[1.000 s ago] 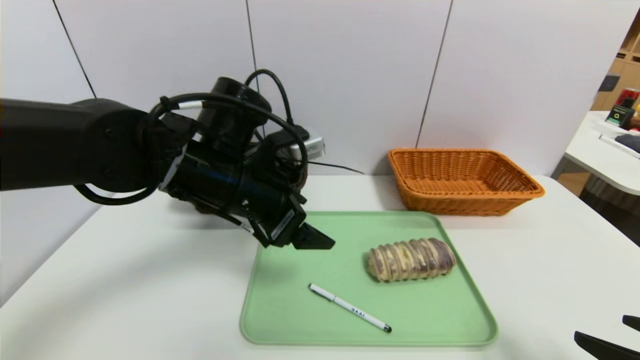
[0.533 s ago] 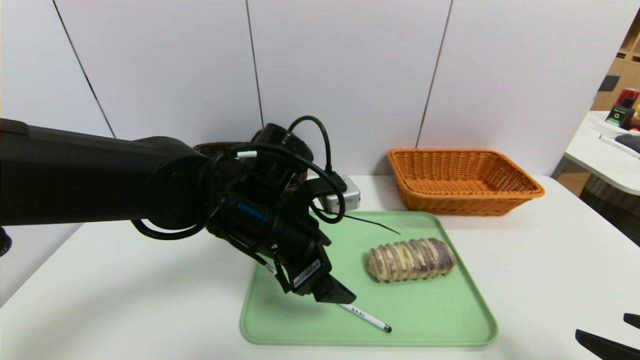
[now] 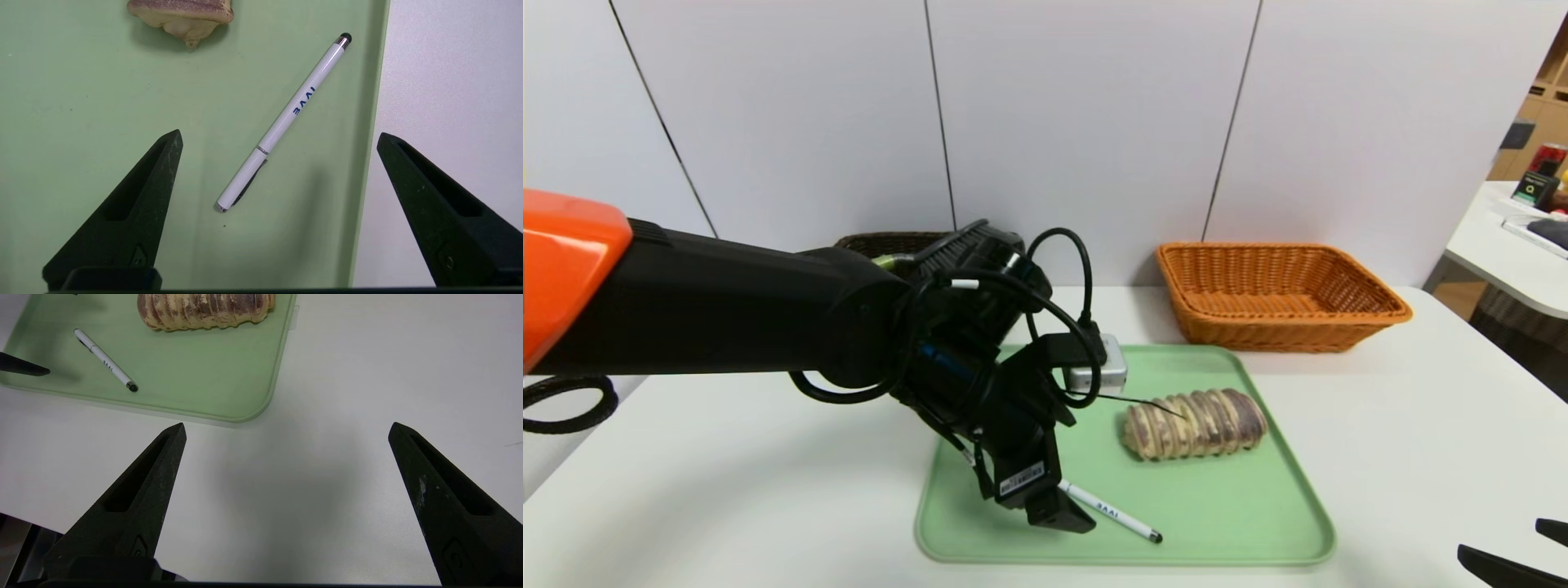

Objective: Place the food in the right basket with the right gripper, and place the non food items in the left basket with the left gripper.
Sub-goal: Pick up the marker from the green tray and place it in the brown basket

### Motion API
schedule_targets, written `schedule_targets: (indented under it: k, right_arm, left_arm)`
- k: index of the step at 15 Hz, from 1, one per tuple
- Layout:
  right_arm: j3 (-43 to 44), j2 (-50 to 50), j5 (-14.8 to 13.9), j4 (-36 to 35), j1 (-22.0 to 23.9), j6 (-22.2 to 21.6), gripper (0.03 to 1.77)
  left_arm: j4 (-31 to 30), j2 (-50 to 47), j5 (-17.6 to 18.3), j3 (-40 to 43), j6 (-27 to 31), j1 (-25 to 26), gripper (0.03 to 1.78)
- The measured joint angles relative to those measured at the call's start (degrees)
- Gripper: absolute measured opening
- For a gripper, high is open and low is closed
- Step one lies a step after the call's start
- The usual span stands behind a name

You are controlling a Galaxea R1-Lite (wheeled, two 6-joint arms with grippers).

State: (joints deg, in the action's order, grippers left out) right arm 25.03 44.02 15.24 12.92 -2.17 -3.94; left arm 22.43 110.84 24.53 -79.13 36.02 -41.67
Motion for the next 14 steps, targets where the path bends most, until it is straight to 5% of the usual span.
schedule_targets:
  k: [9,14]
  right_arm:
    - [-1.6,-0.6,-0.5,0.0,0.0,0.0,1.71]
    - [-1.9,-1.1,-0.5,0.1,0.0,0.0,1.71]
  left_arm:
    - [5.1,3.4,4.4,-3.0,7.6,0.2,1.69]
    - [15.2,5.6,4.3,-12.6,13.2,1.3,1.69]
